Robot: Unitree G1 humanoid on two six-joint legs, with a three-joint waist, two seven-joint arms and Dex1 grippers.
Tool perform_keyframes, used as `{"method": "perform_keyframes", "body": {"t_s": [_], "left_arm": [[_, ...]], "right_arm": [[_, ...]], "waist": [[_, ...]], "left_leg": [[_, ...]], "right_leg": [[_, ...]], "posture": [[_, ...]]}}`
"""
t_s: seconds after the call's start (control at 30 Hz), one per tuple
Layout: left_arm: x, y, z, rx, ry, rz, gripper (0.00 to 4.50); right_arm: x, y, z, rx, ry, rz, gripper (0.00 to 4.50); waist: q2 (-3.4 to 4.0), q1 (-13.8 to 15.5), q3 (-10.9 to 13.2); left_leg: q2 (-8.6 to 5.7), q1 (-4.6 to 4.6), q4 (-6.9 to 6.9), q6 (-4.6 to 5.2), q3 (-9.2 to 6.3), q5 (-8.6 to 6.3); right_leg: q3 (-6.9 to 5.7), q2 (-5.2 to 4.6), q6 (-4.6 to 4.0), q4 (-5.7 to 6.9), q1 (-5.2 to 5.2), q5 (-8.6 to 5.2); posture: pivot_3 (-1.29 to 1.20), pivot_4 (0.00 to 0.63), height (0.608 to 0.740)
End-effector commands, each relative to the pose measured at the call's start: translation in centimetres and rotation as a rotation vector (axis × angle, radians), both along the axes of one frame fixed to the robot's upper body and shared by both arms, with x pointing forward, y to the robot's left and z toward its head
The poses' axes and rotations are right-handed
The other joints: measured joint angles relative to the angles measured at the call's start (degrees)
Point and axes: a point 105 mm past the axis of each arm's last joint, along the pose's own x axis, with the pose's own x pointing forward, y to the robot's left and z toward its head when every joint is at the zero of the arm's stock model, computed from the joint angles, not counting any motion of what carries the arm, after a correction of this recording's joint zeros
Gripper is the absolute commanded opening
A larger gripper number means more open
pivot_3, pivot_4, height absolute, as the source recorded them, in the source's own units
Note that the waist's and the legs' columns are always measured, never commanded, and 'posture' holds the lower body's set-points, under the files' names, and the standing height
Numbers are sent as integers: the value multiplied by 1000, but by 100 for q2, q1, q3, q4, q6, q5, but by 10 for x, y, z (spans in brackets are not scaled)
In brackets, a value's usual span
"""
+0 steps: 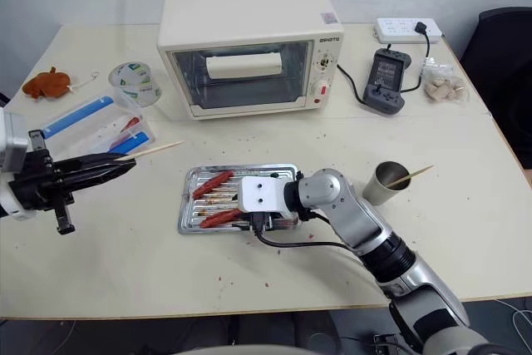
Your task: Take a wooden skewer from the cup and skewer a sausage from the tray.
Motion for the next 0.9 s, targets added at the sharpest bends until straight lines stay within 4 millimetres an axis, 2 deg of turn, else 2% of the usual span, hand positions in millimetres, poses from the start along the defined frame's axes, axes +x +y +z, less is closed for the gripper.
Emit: {"method": "perform_keyframes", "body": {"t_s": [0.03,0.43,0.87,0.9], "left_arm": [[-2,-2,8,23,-40,-11,0],[-5,-2,6,19,-35,1,0],[1,-3,7,16,-42,-7,0],[2,-4,7,16,-42,-8,0]], "right_arm": [[-3,7,1,6,7,32,1669],[0,8,-8,-16,26,39,1669],[9,7,-10,-7,44,0,1669],[10,7,-10,-7,48,-1,1490]], "waist": [[0,0,0],[0,-1,0],[0,-4,0],[0,-3,0]], "left_leg": [[0,0,0,0,0,0],[0,0,-1,0,0,0],[0,1,2,0,0,0],[0,1,2,0,0,0]], "right_leg": [[0,-1,0,0,0,0],[0,-1,0,0,0,0],[0,0,0,4,0,0],[0,-1,0,4,0,0]], "posture": [[0,150,740],[0,150,740],[0,150,740],[0,150,740]]}}
